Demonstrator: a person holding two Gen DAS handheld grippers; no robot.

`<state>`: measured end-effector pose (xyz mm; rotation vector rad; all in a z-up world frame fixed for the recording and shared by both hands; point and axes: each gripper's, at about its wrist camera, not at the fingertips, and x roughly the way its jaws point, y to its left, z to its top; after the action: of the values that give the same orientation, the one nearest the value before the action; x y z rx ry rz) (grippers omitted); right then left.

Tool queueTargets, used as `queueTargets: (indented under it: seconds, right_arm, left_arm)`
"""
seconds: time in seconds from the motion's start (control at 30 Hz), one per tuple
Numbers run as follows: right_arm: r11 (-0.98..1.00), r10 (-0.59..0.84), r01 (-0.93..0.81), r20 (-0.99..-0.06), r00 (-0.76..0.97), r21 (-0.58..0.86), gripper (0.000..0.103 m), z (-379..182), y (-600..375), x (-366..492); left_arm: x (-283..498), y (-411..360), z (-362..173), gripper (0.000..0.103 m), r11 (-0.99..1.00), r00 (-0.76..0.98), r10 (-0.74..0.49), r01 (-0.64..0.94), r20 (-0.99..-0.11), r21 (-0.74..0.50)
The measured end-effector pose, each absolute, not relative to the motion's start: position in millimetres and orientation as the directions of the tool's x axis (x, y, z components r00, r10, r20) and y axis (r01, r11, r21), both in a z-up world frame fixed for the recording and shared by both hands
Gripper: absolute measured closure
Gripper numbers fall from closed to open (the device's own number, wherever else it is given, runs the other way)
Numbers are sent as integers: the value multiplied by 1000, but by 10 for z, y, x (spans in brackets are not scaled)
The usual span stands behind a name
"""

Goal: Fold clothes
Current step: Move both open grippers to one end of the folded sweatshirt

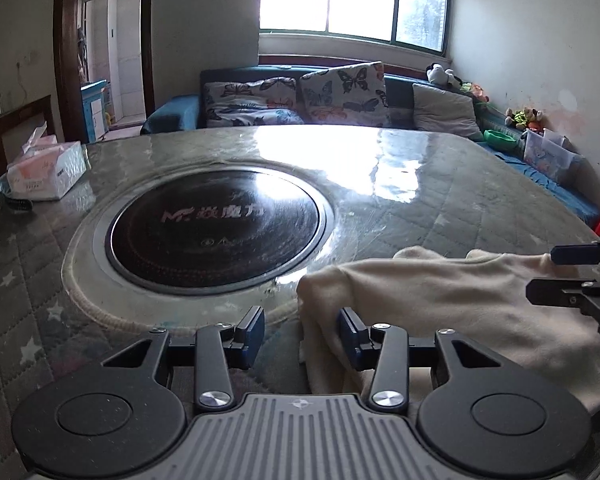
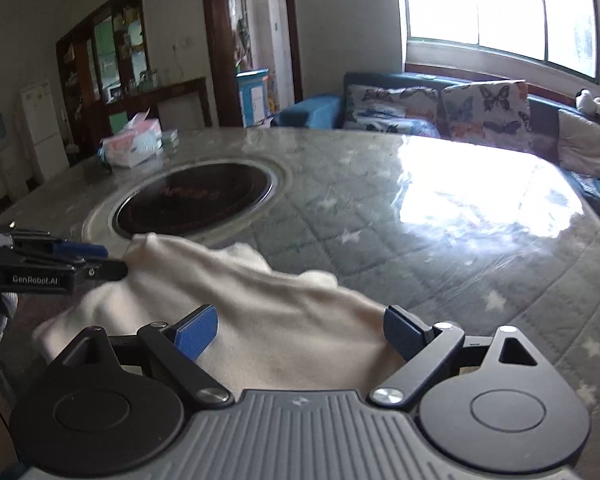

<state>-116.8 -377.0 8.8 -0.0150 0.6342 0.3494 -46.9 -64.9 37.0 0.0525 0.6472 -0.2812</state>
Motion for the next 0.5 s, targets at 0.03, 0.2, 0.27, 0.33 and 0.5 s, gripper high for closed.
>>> queueTargets:
  seconds: [0.03,0.2,0.27,0.33,0.5]
  right_arm:
    - [943,315,-317,-578,752,102,11,110,-3825,-1186]
    - [956,284,-269,-585,760,115,13,81,-3970,-1200]
    - [961,273,-241,-596,755,134,21,36,-4037,-1180]
    - [962,273,-221,-591,759,160,23,36,-4107,-1190]
    - [978,208,-162,-577,790,131,34,111,-4233,-1219]
  left_arm:
    - [-449,-653,381,59,961,764,-243,275,-598,-40]
    - [-329,-720,343,59,960,762,-228,279,-606,-11]
    - [-284,-743,300,58,960,759,-217,279,-614,4]
    - [-276,-729,285,57,960,759,-220,281,-613,4]
    - [-276,-733,292,57,960,759,-217,279,-614,5]
